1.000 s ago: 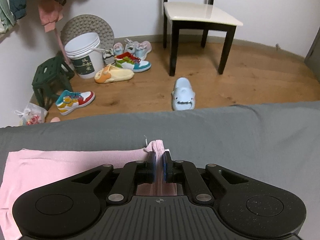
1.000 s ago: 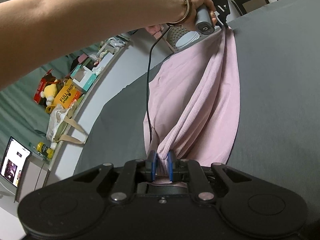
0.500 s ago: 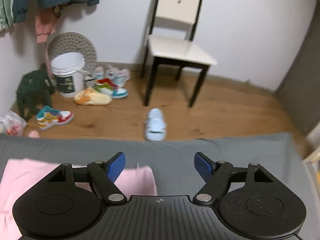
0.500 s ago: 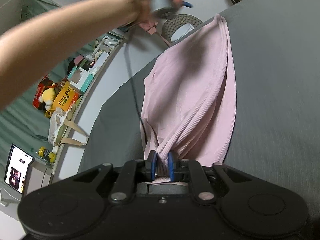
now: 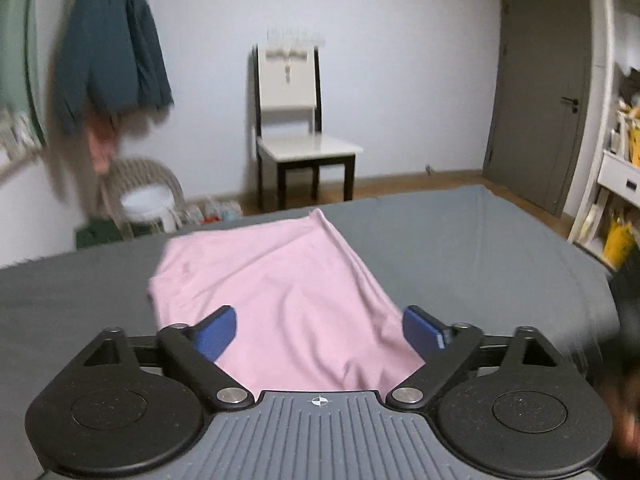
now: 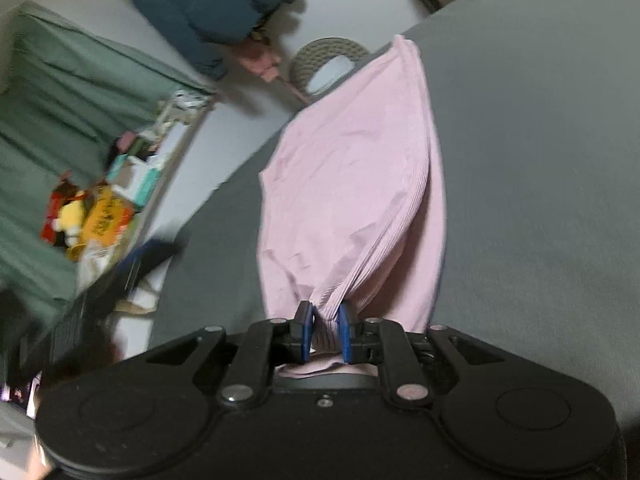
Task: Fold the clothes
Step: 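Open the left gripper onto the folded garment, then open the right gripper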
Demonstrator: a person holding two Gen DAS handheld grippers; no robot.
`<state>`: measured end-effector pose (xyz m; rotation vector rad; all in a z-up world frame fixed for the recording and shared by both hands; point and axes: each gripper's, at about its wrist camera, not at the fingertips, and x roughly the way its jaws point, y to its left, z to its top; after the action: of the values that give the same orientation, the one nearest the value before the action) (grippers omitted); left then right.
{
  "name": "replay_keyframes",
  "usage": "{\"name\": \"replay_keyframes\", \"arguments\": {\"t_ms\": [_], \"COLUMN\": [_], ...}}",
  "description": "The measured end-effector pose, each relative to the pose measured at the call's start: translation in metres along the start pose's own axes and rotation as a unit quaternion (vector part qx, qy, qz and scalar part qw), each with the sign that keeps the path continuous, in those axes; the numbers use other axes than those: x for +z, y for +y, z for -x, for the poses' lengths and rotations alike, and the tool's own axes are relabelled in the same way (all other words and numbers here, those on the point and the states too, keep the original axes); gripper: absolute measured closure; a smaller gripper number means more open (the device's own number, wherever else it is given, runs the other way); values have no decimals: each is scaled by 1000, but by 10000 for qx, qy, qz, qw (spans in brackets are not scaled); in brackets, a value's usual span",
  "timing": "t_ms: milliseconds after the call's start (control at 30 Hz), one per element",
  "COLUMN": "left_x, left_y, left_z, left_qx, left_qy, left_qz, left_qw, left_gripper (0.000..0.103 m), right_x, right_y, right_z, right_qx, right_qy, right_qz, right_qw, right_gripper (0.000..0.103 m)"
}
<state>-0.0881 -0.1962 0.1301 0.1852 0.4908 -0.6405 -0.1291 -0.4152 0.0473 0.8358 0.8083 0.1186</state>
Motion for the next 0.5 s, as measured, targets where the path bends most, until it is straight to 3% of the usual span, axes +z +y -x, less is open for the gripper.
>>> {"name": "replay_keyframes", "arguments": {"t_ms": [200, 300, 433, 500], "left_x": [-68, -81, -89, -92], "left_y": [-6, -14, -33, -40], "left_z": [23, 16, -2, -7], "left_qx": [68, -5, 29, 118], "left_qy": [-200, -126, 230, 287], "left_qz": [-790, -1243, -2117, -2323], "left_qw": [9966, 9922, 9770, 9722], "left_gripper": [9, 9, 9, 9], "right_x": [-8, -13, -15, -16], "right_y": [4, 4, 4, 2], "right_z": [-12, -18, -22, -25], "right_qx": [-678, -957, -1205, -1272], "right_qy": [344, 509, 593, 651], "right_qz": [176, 187, 128, 55], "right_qw": [9969, 9939, 9909, 9897], "right_gripper": [87, 86, 86, 86]}}
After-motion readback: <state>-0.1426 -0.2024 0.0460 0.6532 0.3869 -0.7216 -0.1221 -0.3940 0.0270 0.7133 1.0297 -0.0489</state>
